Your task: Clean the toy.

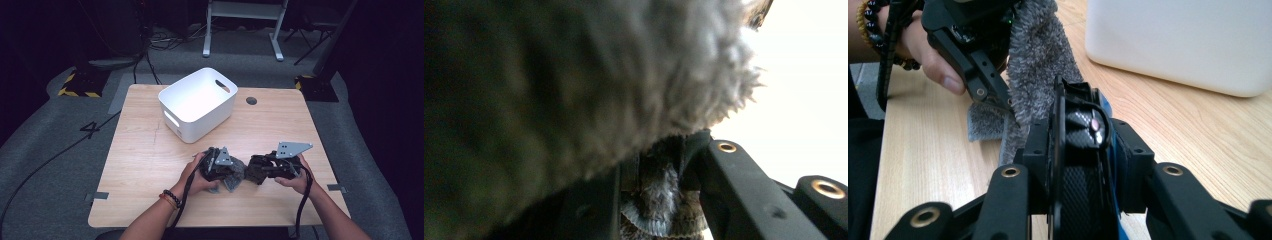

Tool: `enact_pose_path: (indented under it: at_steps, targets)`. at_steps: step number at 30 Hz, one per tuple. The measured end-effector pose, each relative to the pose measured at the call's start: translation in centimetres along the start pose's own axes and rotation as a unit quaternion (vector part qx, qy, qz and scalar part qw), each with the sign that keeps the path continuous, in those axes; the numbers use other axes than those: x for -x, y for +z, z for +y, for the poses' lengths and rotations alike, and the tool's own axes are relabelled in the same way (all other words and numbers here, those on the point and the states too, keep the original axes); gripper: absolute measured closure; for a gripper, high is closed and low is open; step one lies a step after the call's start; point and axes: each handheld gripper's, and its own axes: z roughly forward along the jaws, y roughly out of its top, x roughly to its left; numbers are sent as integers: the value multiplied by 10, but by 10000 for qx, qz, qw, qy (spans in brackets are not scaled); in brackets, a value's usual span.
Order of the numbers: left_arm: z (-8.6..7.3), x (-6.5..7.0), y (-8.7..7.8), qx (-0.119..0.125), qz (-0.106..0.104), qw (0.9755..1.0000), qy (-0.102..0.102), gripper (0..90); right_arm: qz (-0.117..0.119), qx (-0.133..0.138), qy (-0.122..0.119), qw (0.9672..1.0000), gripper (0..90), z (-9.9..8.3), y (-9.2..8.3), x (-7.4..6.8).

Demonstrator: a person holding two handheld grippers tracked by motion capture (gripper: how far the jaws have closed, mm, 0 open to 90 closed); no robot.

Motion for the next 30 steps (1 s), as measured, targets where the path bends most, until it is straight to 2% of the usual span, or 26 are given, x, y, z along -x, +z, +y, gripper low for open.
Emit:
enact_pose_path:
  at_steps: [2, 4, 6, 8, 10, 12, 14, 16, 18, 20, 23, 25, 28, 30]
  targets:
    - [0, 1, 0, -7, -63, 10000, 2, 761, -1, -1, 19, 10000, 659, -1, -2, 2]
    - [-1, 3, 1, -47, -269, 9996, 100, 755, 0, 11, 49, 10000, 658, -2, -3, 4]
    - [0, 7, 2, -87, -528, 9982, 280, 747, -50, 20, 91, 9999, 658, -3, -5, 7]
    - [1, 15, 4, -109, -800, 9955, 497, 746, -114, 30, 125, 9999, 659, -4, -6, 9]
    - [4, 24, 5, -83, -1079, 9916, 709, 739, -210, 57, 166, 9996, 659, -5, -5, 11]
    - [8, 33, 10, -90, -1344, 9875, 820, 724, -261, 82, 204, 9994, 660, -4, -4, 11]
    - [11, 43, 17, -244, -1393, 9858, 905, 709, -267, 137, 241, 9993, 661, -2, 0, 9]
    - [11, 49, 25, -365, -1321, 9858, 968, 709, -215, 207, 259, 9992, 661, 0, 5, 8]
    - [11, 51, 30, -401, -1167, 9883, 895, 709, -236, 244, 241, 9991, 661, 3, 9, 4]
    - [9, 49, 32, -356, -1041, 9913, 726, 713, -230, 365, 259, 9987, 661, 4, 12, 3]
    - [7, 46, 35, -353, -724, 9956, 480, 726, -250, 485, 310, 9980, 661, 3, 15, 3]
    - [5, 43, 36, -348, -501, 9976, 327, 739, -216, 496, 373, 9978, 660, 0, 16, 4]
    - [3, 39, 36, -316, -244, 9991, 163, 753, -235, 484, 389, 9978, 657, -1, 15, 4]
    - [2, 36, 36, -343, -150, 9993, 92, 760, -206, 459, 358, 9981, 651, -1, 14, 4]
